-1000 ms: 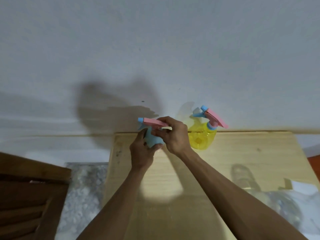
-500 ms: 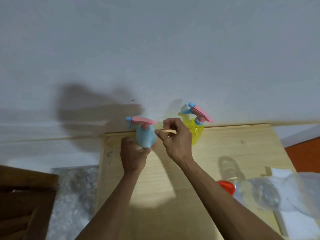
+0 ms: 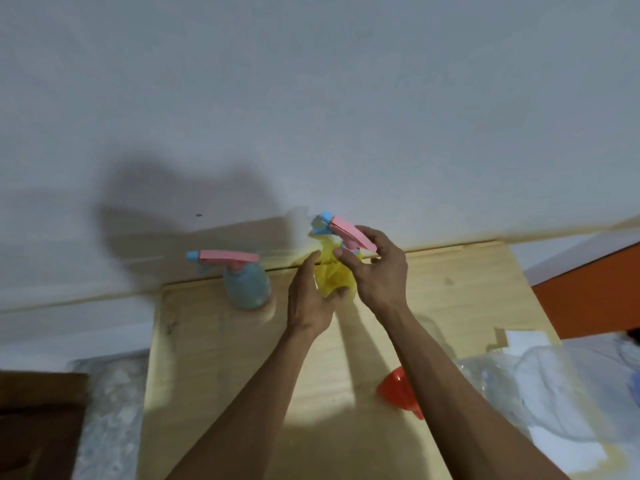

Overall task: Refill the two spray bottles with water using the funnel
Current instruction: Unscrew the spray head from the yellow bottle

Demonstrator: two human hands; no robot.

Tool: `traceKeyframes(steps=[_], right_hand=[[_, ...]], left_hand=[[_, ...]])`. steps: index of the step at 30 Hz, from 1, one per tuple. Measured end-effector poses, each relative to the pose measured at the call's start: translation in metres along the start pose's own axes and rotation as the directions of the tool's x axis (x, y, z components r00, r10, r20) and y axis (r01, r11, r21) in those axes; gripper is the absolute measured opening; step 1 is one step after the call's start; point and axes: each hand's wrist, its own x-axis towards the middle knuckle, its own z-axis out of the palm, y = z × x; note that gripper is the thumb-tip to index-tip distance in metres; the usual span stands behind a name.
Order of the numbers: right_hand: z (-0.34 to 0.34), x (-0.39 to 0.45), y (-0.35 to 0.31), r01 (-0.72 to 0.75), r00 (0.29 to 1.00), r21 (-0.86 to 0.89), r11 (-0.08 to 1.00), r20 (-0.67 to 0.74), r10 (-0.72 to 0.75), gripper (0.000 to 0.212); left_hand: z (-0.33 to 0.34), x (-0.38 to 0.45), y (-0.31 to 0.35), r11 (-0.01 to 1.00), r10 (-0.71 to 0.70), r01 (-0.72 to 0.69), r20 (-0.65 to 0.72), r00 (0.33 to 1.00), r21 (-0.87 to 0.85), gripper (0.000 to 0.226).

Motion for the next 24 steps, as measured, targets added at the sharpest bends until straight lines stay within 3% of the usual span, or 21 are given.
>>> traceKeyframes(steps=[3, 10, 15, 24], right_hand=[[0.001, 0.003, 0.002, 0.011, 1.000, 0.040, 0.999, 0.012, -0.012, 0.033], [-0.015, -0.002, -0.011, -0.038, 0.996, 0.142, 0.989, 0.088, 0.026, 0.023], [-0.020, -0.025, -0.035, -0.082, 0.973, 0.274, 0.958, 0.232, 0.017, 0.018], [-0.034, -0.073, -0.078, -0.082, 0.918, 0.343, 0.936, 0.392, -0.064, 0.023]], left_hand=[[0.006, 0.008, -0.002, 0.998, 0.018, -0.019, 0.026, 1.000, 0.052, 0.080], [-0.010, -0.022, 0.008, 0.998, 0.055, -0.055, -0.001, 0.998, 0.025, 0.070], [-0.035, -0.068, 0.017, 0.995, 0.080, -0.078, 0.031, 0.996, -0.061, 0.085], [-0.062, -0.154, 0.048, 0.982, 0.124, -0.153, -0.226, 0.966, -0.113, 0.062]])
